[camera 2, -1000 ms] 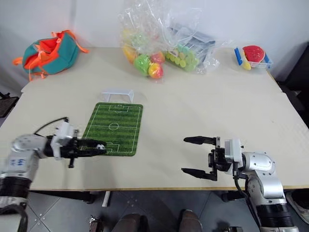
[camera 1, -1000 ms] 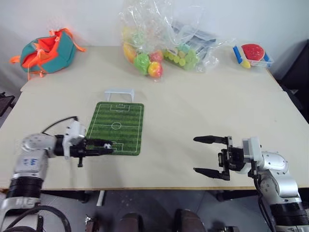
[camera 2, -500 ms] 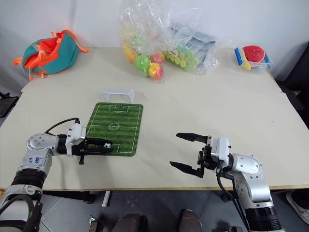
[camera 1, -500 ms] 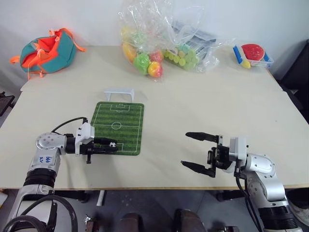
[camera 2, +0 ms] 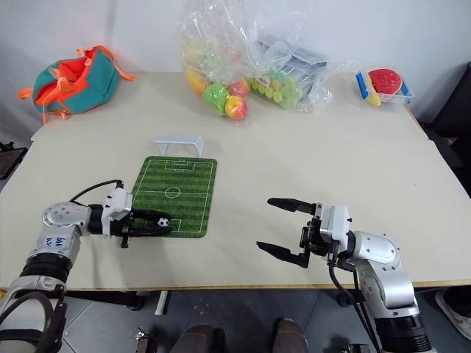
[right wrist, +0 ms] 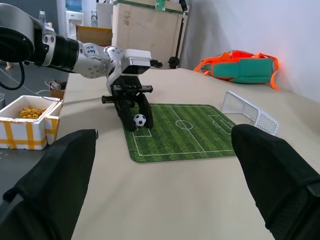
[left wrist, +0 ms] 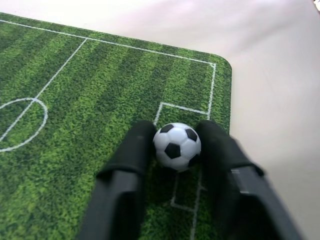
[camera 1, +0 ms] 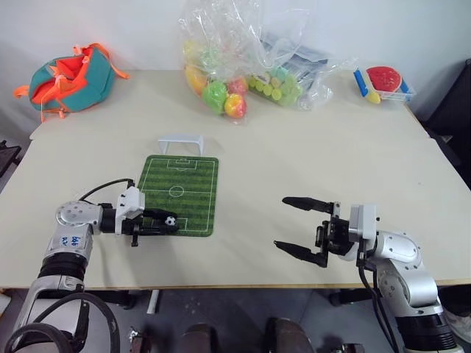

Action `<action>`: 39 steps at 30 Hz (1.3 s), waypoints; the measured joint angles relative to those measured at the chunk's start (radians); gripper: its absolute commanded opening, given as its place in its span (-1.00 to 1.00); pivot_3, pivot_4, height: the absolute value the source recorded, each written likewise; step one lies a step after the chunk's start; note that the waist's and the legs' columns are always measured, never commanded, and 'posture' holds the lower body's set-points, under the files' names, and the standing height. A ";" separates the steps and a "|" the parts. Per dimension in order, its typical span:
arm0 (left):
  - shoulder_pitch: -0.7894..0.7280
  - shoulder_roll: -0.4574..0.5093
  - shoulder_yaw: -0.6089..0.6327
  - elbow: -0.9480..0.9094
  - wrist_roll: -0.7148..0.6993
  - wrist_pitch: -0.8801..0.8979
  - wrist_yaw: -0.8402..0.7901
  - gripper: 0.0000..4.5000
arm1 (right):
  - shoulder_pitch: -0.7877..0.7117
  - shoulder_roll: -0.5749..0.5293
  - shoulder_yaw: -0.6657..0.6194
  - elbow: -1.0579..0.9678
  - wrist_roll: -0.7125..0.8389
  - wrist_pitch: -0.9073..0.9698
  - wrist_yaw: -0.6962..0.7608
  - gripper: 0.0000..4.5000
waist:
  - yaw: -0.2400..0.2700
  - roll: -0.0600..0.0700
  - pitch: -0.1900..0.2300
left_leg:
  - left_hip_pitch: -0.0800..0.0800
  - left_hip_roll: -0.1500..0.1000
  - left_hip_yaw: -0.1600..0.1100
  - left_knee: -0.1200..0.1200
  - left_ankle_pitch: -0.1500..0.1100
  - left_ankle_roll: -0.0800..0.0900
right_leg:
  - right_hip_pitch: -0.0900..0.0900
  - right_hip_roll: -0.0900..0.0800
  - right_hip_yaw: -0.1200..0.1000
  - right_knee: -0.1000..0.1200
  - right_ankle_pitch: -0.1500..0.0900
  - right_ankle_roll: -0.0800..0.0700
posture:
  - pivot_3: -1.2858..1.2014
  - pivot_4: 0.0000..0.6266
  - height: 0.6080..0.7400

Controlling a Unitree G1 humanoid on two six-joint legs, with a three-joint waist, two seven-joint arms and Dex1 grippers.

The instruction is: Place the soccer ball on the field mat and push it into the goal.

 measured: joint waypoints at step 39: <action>0.528 0.050 0.173 -0.528 -0.186 0.134 0.044 -0.99 | -0.027 0.003 -0.006 0.050 -0.024 -0.035 -0.004 1.00 | 0.023 0.000 0.000 | 0.003 0.002 0.005 0.000 -0.003 0.002 | -0.001 0.000 0.006 0.001 0.000 0.000 | 0.03 -0.52 1.00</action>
